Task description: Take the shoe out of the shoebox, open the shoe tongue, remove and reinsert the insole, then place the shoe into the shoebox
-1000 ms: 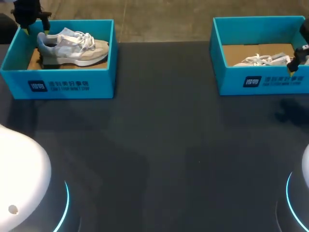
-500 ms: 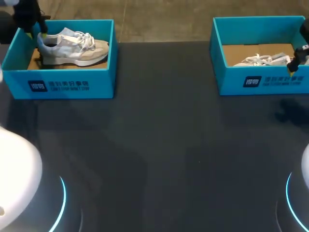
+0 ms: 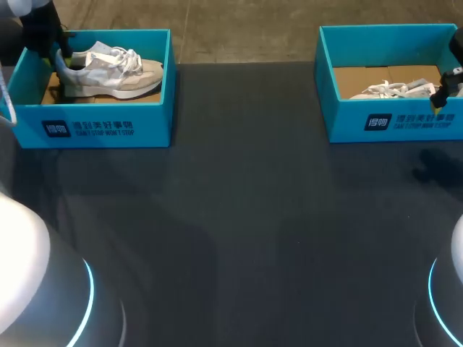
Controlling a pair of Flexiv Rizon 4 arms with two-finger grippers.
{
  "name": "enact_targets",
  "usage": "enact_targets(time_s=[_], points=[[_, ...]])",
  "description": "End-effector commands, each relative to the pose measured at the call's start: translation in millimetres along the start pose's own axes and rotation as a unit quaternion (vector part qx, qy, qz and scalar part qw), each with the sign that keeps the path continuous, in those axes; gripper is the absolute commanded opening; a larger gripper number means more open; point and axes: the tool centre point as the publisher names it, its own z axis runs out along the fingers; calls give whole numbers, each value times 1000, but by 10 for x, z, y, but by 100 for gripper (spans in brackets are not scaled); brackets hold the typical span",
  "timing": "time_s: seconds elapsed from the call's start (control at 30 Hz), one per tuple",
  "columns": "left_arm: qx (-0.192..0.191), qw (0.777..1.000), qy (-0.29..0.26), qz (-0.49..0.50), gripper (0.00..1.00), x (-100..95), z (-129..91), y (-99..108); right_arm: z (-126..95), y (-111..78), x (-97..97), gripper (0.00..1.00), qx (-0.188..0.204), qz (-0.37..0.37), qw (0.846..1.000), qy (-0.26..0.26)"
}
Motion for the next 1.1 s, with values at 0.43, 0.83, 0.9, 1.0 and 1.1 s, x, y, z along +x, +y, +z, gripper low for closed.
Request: enact_targets(time_s=[0.43, 0.83, 0.9, 1.0, 1.1], points=[[34, 999, 3, 24, 62, 77, 274, 85, 2, 7, -3, 100, 0, 0, 1000, 1], [45, 998, 14, 32, 41, 94, 441, 91, 2, 7, -3, 100, 0, 0, 1000, 1], [46, 998, 15, 34, 31, 92, 441, 86, 2, 7, -3, 100, 0, 0, 1000, 1], [49, 998, 14, 34, 0, 103, 426, 79, 2, 7, -3, 100, 0, 0, 1000, 1], [55, 998, 13, 34, 0, 134, 375, 57, 2, 7, -3, 100, 0, 0, 1000, 1]])
